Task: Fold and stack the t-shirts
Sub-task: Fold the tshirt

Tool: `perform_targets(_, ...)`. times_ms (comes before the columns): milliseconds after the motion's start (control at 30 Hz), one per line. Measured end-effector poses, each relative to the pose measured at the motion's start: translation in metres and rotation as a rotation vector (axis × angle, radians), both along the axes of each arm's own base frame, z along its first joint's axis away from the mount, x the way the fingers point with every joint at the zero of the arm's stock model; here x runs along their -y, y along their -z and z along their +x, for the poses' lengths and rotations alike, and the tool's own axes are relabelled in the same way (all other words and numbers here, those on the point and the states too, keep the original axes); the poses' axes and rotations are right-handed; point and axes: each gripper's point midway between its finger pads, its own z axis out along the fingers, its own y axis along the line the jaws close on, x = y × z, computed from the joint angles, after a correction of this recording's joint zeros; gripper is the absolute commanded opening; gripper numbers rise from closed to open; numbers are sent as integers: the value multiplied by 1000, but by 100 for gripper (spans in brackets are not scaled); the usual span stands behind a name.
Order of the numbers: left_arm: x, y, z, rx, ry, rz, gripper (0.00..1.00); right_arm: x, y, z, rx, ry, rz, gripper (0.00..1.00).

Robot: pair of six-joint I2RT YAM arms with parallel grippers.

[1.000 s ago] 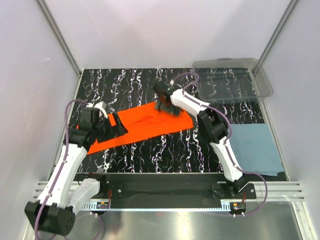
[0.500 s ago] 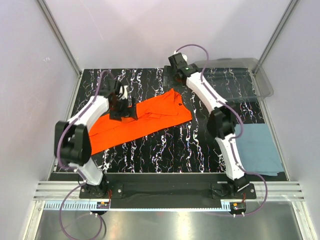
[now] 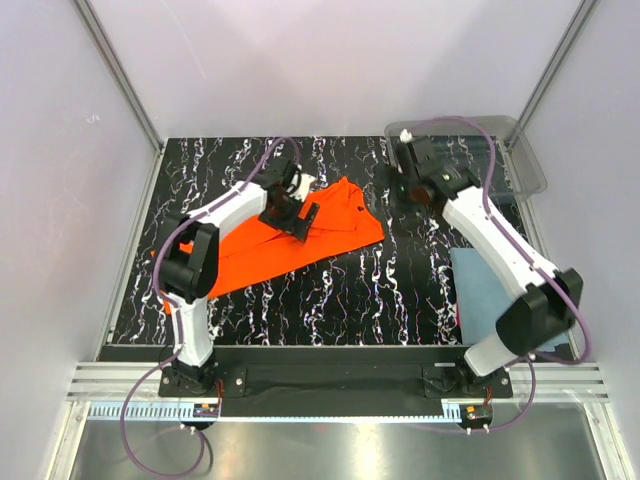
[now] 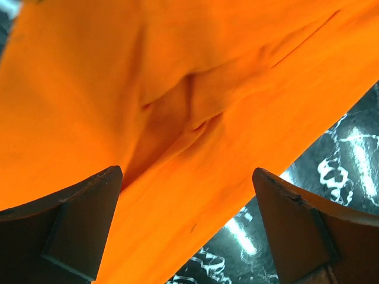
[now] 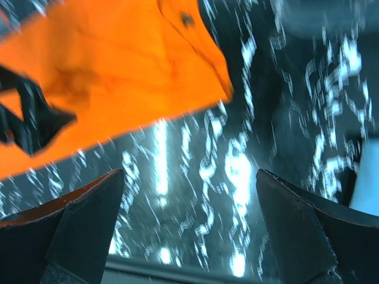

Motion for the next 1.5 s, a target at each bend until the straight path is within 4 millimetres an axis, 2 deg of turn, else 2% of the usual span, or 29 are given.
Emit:
perform_targets(100,11,9,7,5,17,20,99,16,16,-31,-49,19,-8,100)
perform_targets(233,13,28,22,-9,-13,40,99,30,19,-59,-58,37,0,100)
perform_targets(333,9,40,28,-27,-57,69,99,35,10,-70,-30,48,23,100)
perform_targets(433,7,40,43,-14,-128,106,99,38,4,-77,-10,59,44,100)
perform_targets(600,3,40,69,-29,-286,112,99,39,10,-83,-29,77,56,100)
perform_targets(800,-36,33,111,-35,-500,31,99,35,19,-88,-67,84,81,100)
perform_targets(900,-54,22,125,-28,-542,-19,99,32,22,-91,-87,85,97,100)
perform_targets(967,-58,9,129,-3,-534,-36,99,32,24,-93,-96,88,103,100)
perform_targets(1067,-63,-17,115,34,-508,-31,99,31,24,-92,-96,91,109,100)
perform_targets(1133,-73,-40,88,55,-502,-10,99,30,23,-91,-93,93,114,100)
perform_targets(1233,-112,-74,45,105,-553,22,99,27,21,-90,-86,88,129,100)
perform_targets(1300,-146,-80,23,115,-618,51,99,25,20,-90,-86,82,141,100)
perform_targets(1400,-195,-60,-3,67,-723,110,99,21,18,-87,-77,79,161,100)
perform_targets(1467,-211,-33,-16,-7,-752,142,99,18,16,-87,-74,70,179,100)
perform_targets(1500,-212,-19,-22,-45,-749,153,99,16,16,-87,-76,67,188,100)
